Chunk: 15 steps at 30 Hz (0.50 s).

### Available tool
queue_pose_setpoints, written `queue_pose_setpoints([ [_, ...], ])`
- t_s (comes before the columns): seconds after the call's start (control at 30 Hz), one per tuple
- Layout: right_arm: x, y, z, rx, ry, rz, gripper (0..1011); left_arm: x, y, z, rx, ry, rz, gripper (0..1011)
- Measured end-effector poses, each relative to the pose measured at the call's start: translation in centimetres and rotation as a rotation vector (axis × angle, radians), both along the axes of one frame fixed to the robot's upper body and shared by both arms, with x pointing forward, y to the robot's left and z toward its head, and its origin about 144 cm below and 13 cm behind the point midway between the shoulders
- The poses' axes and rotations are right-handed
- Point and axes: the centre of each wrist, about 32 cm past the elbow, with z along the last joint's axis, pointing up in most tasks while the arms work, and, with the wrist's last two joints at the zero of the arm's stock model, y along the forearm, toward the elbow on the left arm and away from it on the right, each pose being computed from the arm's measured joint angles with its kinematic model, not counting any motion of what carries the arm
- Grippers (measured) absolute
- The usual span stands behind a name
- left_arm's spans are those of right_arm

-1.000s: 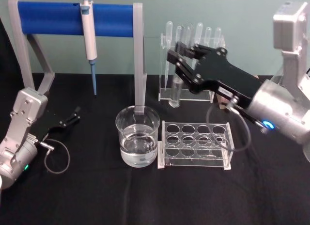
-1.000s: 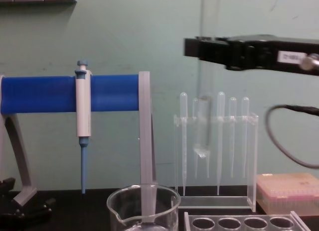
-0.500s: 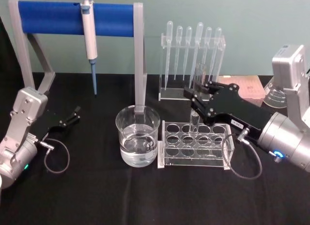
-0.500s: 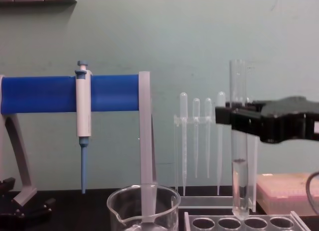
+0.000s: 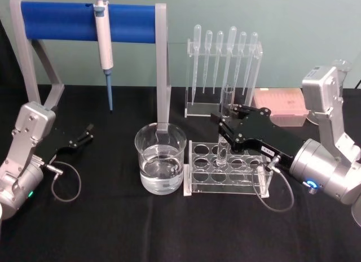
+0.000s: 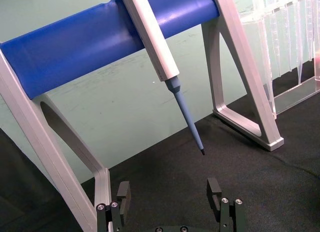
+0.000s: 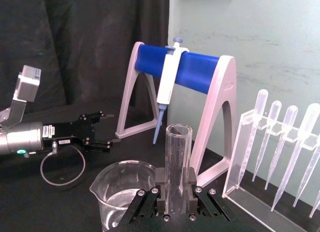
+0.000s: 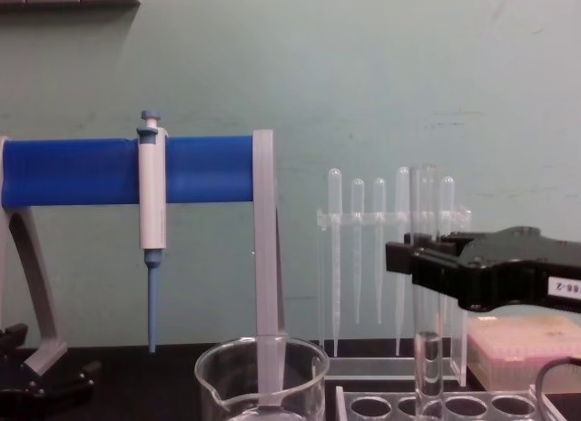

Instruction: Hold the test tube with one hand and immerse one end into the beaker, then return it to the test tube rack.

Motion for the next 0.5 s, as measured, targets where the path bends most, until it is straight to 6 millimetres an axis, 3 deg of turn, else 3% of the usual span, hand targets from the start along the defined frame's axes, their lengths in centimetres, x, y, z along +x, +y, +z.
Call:
queue_pose_setpoints([
  [0.5,0.6,0.3,-1.9,-0.026,0.017,0.011,225,0.0,0.0,0.0,0.0,0.0,0.0,1000],
])
